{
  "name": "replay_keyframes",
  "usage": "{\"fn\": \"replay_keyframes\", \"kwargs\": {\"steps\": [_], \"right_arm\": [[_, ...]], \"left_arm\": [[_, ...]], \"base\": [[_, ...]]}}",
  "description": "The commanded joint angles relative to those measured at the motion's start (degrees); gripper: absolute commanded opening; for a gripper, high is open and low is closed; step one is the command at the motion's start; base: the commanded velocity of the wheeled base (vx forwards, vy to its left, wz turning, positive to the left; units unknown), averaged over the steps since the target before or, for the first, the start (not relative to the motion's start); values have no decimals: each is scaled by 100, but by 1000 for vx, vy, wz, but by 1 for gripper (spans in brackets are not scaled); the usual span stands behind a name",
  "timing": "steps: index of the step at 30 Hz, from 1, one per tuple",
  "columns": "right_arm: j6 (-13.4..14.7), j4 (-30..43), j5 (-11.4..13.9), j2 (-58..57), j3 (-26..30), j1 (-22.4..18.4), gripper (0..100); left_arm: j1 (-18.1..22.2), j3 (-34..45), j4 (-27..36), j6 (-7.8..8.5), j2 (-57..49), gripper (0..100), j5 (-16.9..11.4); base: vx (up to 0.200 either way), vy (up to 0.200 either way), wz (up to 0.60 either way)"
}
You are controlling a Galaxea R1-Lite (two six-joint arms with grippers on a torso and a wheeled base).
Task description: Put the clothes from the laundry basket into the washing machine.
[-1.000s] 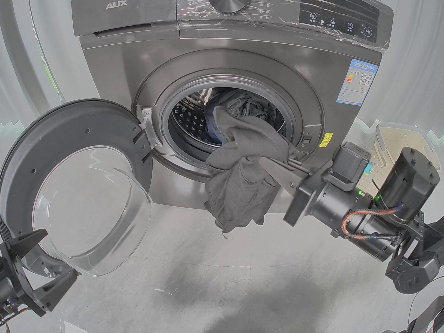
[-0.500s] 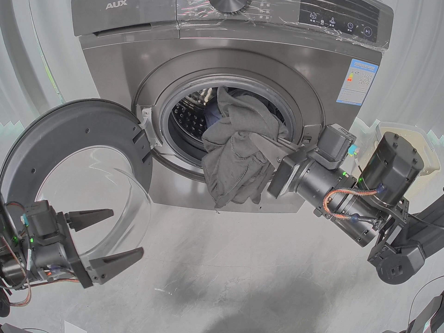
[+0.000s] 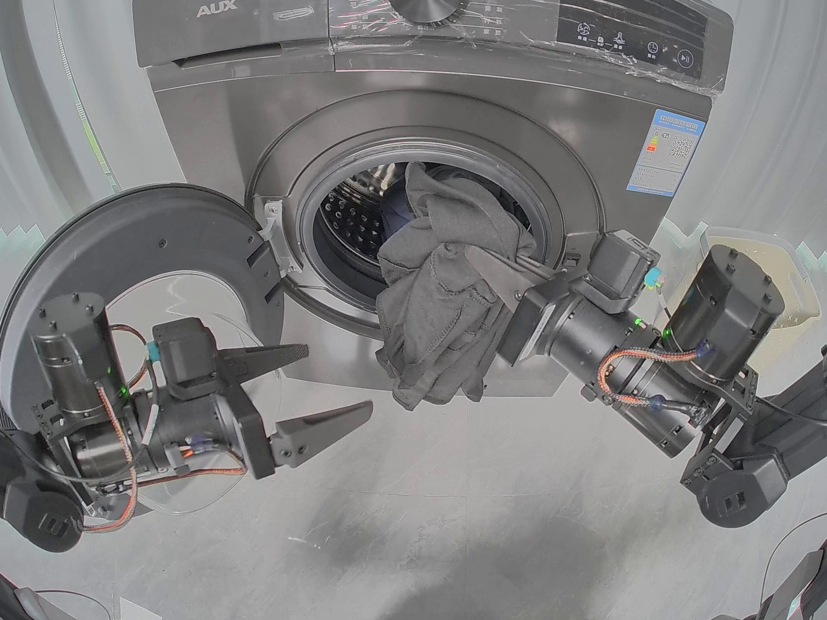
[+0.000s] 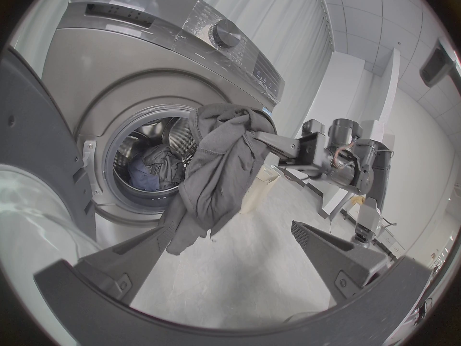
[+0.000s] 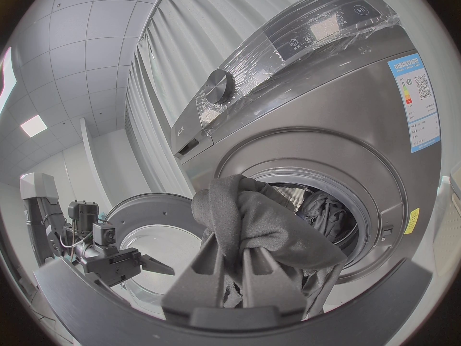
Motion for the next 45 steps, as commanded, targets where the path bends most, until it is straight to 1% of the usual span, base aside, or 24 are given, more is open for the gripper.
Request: {"fn": "replay_keyframes", "kwargs": {"steps": [1, 5, 6, 10, 14, 17, 19, 25, 28, 33, 37, 38, 41, 45], "right_arm": [[1, -2, -65, -1, 5, 6, 0], [-8, -2, -92, -1, 14, 6, 0], [1, -2, -92, -1, 14, 6, 0], [-8, -2, -92, -1, 14, 6, 0], [1, -2, -92, 8, 5, 6, 0], [1, -2, -100, 17, 14, 14, 0], [1, -2, -100, 17, 14, 23, 0], [1, -2, -100, 8, 40, 67, 0], [1, -2, -100, 8, 49, 76, 0], [1, -2, -100, 8, 58, 76, 0], [1, -2, -109, 8, 58, 76, 0], [1, -2, -109, 8, 58, 76, 0], [1, 7, -109, 8, 58, 76, 0], [1, 7, -109, 8, 75, 50, 0]], "left_arm": [[-153, -396, -198, -136, 665, 100, 67], [-259, -537, -224, -136, 884, 100, 76], [-329, -607, -259, -136, 1034, 100, 76], [-391, -713, -444, -136, 1236, 100, 102], [-531, -1003, -681, -197, 1535, 100, 313], [-593, -1152, -866, -197, 1781, 100, 541], [-610, -1249, -1059, -206, 1939, 100, 638], [-610, -1591, -1472, -215, 2414, 100, 875], [-610, -1706, -1578, -224, 2528, 100, 937], [-601, -1917, -1692, -224, 2633, 100, 1192], [-610, -1899, -1815, -224, 2598, 100, 1253], [-619, -1864, -1833, -224, 2572, 0, 1253], [-619, -1802, -1850, -224, 2528, 0, 1253], [-637, -1442, -2087, -206, 2238, 0, 1227]], "base": [[0, 0, 0], [0, 0, 0], [0, 0, 0], [0, 0, 0], [0, 0, 0], [0, 0, 0], [0, 0, 0], [0, 0, 0], [0, 0, 0], [0, 0, 0], [0, 0, 0], [0, 0, 0], [0, 0, 0], [0, 0, 0]]}}
